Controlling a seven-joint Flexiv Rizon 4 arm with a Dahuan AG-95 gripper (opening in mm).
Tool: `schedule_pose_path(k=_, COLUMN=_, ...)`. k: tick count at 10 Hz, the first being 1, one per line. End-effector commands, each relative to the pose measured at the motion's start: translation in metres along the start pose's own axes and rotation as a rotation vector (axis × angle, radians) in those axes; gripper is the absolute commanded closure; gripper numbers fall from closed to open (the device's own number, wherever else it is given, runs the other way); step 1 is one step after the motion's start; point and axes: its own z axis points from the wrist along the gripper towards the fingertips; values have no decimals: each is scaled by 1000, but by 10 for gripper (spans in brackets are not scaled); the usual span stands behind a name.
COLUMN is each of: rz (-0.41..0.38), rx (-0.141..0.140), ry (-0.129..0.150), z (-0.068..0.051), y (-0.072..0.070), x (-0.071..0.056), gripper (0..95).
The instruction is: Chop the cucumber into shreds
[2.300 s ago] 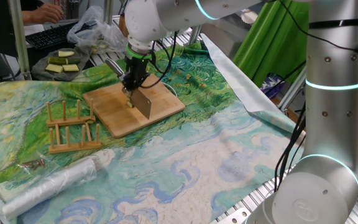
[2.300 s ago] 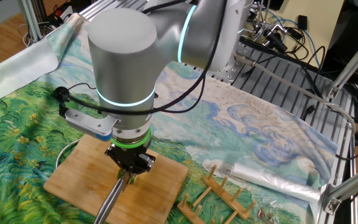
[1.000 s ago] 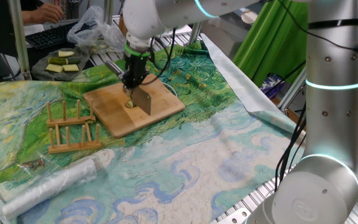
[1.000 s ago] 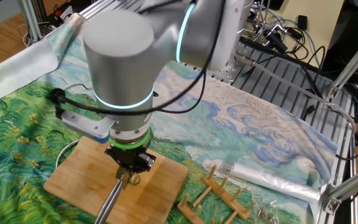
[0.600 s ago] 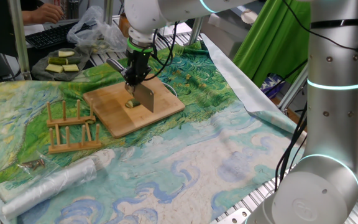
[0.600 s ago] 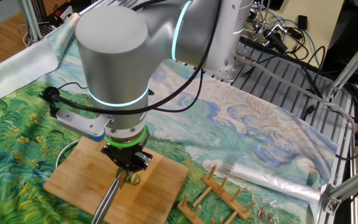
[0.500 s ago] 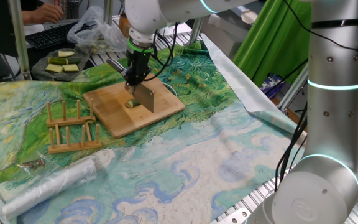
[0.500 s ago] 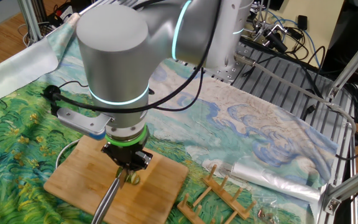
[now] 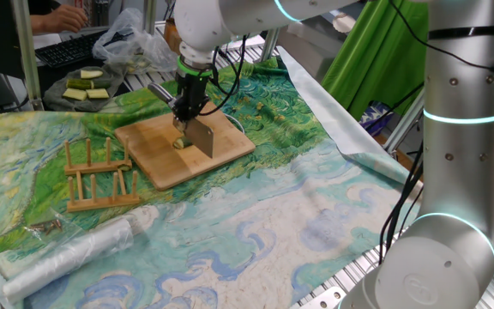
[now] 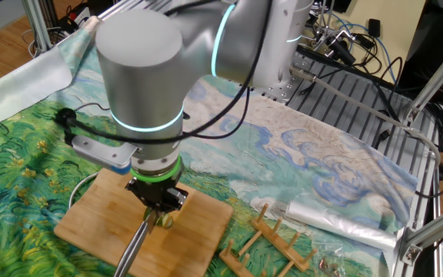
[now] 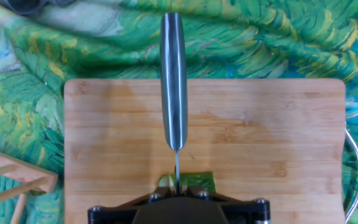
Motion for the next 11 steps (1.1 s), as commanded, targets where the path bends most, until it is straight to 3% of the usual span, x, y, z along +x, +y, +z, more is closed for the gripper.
schedule_pose_path(k=1, rz=8, rx=-19, ry=-44, z=29, y=0, x=1, gripper=950)
schedule_pose_path(k=2, rz=10, rx=-24, ry=-57, z=36, y=0, x=2, gripper=950)
schedule_pose_path(k=3, rz=14, rx=-37, ry=-51, z=33, y=0, x=2, gripper=950)
schedule_pose_path(k=6, rz=6, rx=-5, ry=-13, z=12, y=0, x=-1, gripper=950)
schedule_pose_path(k=11, rz=3, rx=26, ry=13, z=-14, y=-2, x=-1, gripper=950)
